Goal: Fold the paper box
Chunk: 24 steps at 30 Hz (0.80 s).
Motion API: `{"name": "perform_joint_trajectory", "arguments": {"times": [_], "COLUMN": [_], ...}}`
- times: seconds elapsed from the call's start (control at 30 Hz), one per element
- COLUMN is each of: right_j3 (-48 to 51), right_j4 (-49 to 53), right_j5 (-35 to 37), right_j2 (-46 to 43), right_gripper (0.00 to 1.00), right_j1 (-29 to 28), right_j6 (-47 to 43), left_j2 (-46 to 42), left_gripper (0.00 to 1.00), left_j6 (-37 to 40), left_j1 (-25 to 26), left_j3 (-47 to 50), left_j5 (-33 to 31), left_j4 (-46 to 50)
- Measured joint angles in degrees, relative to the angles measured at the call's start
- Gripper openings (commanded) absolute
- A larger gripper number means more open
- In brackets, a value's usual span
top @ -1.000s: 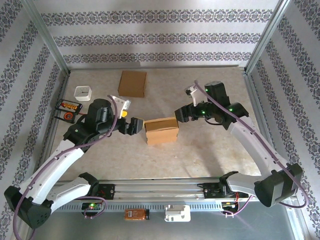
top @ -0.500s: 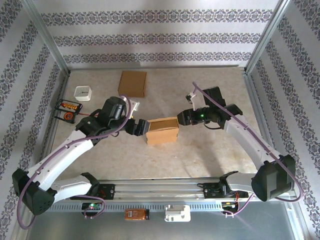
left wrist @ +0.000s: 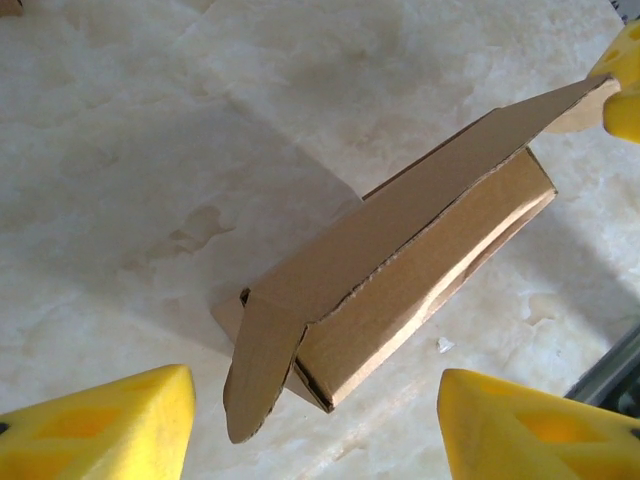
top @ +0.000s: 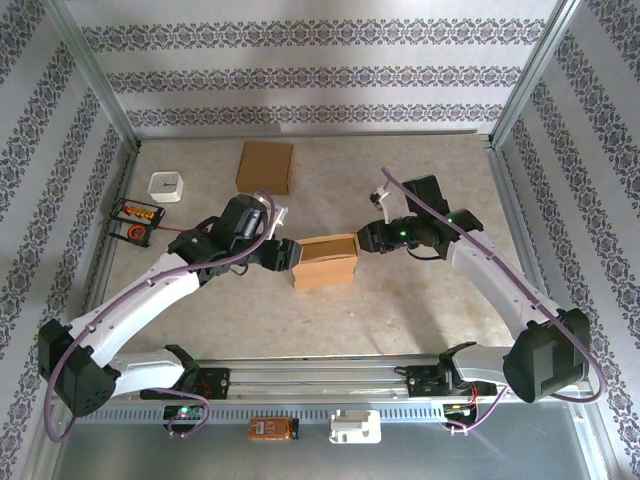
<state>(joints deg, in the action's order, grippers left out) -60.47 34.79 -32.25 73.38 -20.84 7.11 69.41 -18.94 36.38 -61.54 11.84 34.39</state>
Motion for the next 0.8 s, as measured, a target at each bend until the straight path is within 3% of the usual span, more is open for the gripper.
{"name": "perform_joint_trajectory", "arguments": {"times": [0.27, 0.4, 0.47, 0.53, 0.57, 0.8], "right_j3": [0.0, 0.0, 0.0, 0.0, 0.0, 0.0], "right_j4": [-0.3, -0.6, -0.8, -0.9, -0.9, -1.2], "right_j5": [1.8, 2.6, 2.8, 2.8, 2.8, 2.8], "right_j2": [0.0, 0.0, 0.0, 0.0, 0.0, 0.0], "right_gripper": [0.19, 0.17, 0.16, 0.15, 0.15, 0.14], "right_j1": [-1.7, -2.2, -2.6, -2.7, -2.7, -2.7], "right_j6": [-0.2, -0.2, -0.2, 0.2, 0.3, 1.2], "left_j2": [3.1, 3.9, 4.3, 4.5, 4.5, 4.5], "left_gripper": [0.30, 0.24, 0.25, 0.39, 0.41, 0.38], "left_j6": [-1.8, -2.4, -2.6, -2.8, -3.0, -3.2], "left_j1": [0.0, 0.0, 0.0, 0.0, 0.0, 0.0], "left_j3": [-1.6, -2.3, -2.8, -3.1, -3.2, -3.4], "left_j5": [-0.2, -0.9, -1.9, -2.7, -3.1, -6.5], "left_j4": [1.1, 2.4, 2.9, 3.3, 3.7, 6.6]}}
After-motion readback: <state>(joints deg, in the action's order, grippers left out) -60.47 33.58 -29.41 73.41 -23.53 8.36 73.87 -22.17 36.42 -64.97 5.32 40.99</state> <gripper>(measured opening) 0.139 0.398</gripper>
